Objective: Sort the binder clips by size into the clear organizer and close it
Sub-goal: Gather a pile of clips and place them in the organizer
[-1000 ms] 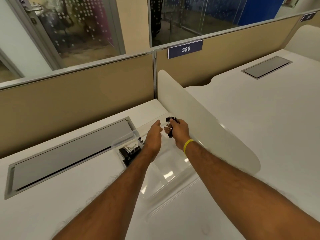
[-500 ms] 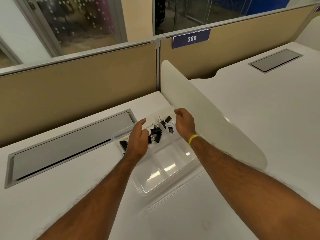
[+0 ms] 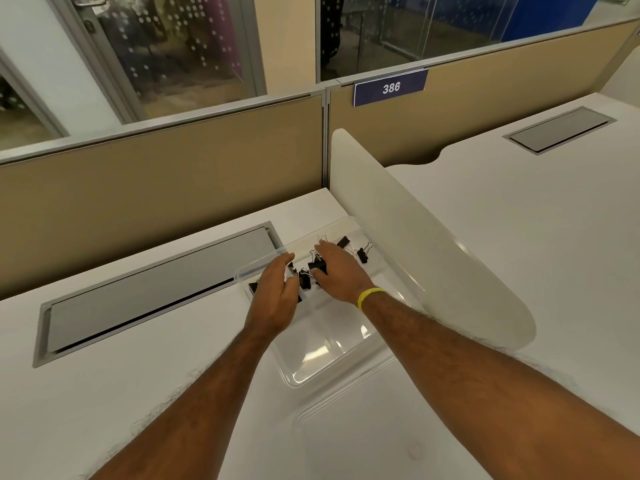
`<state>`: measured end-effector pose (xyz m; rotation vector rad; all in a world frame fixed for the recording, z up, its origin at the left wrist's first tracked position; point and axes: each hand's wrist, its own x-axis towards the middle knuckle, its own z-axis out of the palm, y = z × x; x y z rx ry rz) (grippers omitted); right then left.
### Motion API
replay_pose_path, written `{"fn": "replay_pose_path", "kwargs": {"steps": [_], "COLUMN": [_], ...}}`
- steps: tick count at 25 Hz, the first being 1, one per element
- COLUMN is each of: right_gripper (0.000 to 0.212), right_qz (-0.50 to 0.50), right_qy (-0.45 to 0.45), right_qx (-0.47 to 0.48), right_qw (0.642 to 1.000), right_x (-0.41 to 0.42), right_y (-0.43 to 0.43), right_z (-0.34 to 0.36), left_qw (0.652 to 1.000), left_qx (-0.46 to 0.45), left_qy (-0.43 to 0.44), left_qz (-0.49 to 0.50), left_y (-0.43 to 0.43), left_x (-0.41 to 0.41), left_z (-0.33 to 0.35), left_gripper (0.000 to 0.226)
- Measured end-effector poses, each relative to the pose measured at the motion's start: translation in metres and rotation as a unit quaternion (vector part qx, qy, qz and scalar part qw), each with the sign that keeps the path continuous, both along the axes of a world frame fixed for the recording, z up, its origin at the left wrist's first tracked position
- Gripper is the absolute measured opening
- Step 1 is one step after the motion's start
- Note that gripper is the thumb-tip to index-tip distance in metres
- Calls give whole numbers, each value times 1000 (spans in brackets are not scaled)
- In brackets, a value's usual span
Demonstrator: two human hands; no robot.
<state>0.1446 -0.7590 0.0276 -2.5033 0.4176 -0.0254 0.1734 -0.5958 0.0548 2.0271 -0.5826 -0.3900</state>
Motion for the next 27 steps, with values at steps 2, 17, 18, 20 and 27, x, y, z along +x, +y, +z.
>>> {"fn": "replay_pose_path", "kwargs": {"steps": [2,17,18,20,27], "right_gripper": [61,51,53,55,64], "right_qz": [21,73,70,62,48], "right_qy": [17,33,28,12,-22], "right_qx": [-53,-103,-104,-109,-119], "right_qw": [998,991,992,992,992], "right_x": [-1,-29,-34,-45,-97], "right_y": [8,35,38,45,89], "right_z": [-2,-3,-1,4,16], "left_qw": [1000,982,976,966,939], "left_qx": [9,135,158,196,282], "left_qy": [-8,-123,-135,-155,-183], "left_qz": [5,-52,-59,-68,-72], "left_y": [3,44,48,57,107], "left_x": [1,-9,-9,-14,-57], "left_z": [-2,-19,-20,-19,0], "left_gripper": [53,52,55,62,85]}}
